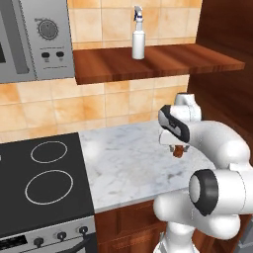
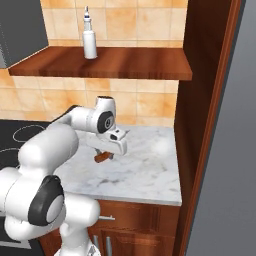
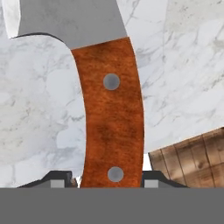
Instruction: Move the cutting board and knife to the sink. Then move spray from the shelves to the counter.
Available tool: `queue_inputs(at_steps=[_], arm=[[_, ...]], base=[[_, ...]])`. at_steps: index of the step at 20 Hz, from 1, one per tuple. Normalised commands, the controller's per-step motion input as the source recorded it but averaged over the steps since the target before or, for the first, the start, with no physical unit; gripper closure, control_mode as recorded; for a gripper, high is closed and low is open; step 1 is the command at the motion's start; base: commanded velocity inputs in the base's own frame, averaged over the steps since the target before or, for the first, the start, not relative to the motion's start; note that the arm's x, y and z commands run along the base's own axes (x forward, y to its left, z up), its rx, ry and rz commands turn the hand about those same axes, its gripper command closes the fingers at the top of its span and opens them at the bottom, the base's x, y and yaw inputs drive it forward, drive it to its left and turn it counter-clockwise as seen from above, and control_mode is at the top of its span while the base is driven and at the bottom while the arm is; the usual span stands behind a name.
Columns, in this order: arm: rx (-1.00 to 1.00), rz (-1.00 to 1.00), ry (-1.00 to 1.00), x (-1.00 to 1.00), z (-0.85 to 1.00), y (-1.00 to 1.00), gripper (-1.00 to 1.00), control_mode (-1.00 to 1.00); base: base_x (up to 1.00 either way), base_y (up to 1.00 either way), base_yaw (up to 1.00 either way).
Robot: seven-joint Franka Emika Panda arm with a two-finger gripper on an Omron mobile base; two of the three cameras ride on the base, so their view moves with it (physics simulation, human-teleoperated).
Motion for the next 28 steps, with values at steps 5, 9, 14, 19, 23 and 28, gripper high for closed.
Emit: queue_inputs(at_steps=[5,9,14,19,23,28], arm=[[0.0,0.0,-0.02,-0.4,0.31,-0.03,1.0,-1.0],[0.0,-0.03,0.0,-0.3,0.28,-0.01,1.0,-1.0],[0.0,-0.01,-0.13,-0.18,0.12,0.0,1.0,-1.0],[0.0,-0.01,0.0,0.0,0.0,0.01,1.0,1.0],[0.0,0.0,0.0,0.0,0.0,0.0,1.0,1.0],[0.0,0.0,0.0,0.0,0.0,0.0,1.0,1.0]], base=[[0.0,0.0,0.0],[0.0,0.0,0.0],[0.0,0.0,0.0],[0.0,0.0,0.0],[-0.07,0.0,0.0],[-0.52,-0.02,0.0]])
